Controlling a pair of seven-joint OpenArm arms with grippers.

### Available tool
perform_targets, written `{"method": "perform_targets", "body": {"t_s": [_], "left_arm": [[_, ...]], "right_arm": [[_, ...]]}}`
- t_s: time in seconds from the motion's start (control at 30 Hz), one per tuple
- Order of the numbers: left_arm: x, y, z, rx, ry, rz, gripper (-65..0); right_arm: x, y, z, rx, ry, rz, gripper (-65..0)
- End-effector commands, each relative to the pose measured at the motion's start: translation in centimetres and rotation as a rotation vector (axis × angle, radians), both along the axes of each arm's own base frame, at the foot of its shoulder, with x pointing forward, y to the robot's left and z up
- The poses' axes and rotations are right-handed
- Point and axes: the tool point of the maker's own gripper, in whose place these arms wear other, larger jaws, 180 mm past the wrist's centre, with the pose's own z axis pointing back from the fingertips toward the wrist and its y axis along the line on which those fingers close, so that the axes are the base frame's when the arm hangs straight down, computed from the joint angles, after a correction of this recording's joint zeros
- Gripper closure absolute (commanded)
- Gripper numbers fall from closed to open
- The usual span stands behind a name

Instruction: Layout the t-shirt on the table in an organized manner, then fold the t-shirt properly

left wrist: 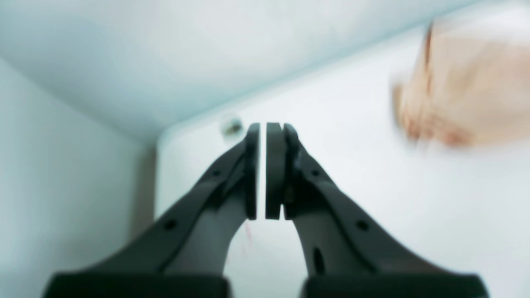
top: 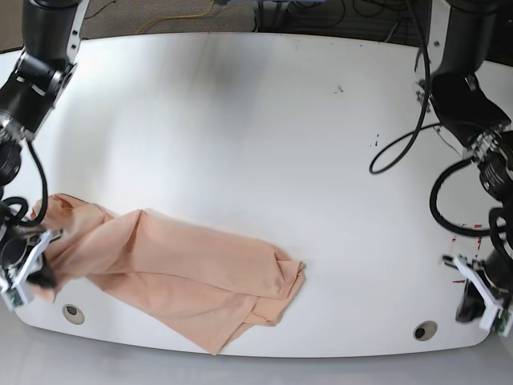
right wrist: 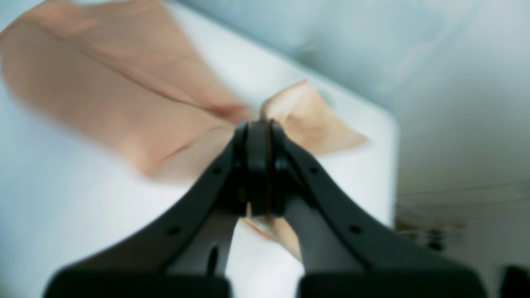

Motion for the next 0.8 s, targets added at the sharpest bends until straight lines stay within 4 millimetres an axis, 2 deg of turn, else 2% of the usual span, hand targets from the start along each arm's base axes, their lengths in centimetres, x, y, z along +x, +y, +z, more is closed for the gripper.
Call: {"method": "perform_targets", "body": {"t_s": [0.0, 0.17, 0.3, 0.43, 0.57, 0.77], "left_arm": [[-1.2, 0.5, -0.5, -0.011, -0.015, 0.007, 0.0], [-3.4, 1.4, -5.0, -0.041, 0.089, 0.029, 0.0], [-5.0, 1.3, -8.2, -0.052, 0.172, 0.032, 0.0], [-6.1, 1.1, -10.2, -0.058, 0.224, 0.03, 0.0], [-6.5, -0.3, -11.6, -0.098, 0.249, 0.018, 0.0], [-6.3, -1.8, -12.1, -0.146, 0.249, 0.003, 0.0]], "right_arm": [[-1.4, 0.3, -0.8, -0.005, -0.008, -0.009, 0.0], [-4.3, 2.4, -5.7, 0.063, 0.08, -0.008, 0.0], [-6.6, 3.8, -8.8, 0.104, 0.144, -0.009, 0.0], [-8.2, 5.6, -10.4, 0.139, 0.171, 0.007, 0.0], [-9.2, 6.9, -11.2, 0.161, 0.182, 0.019, 0.0], [-10.4, 7.8, -12.3, 0.182, 0.212, 0.024, 0.0]]}}
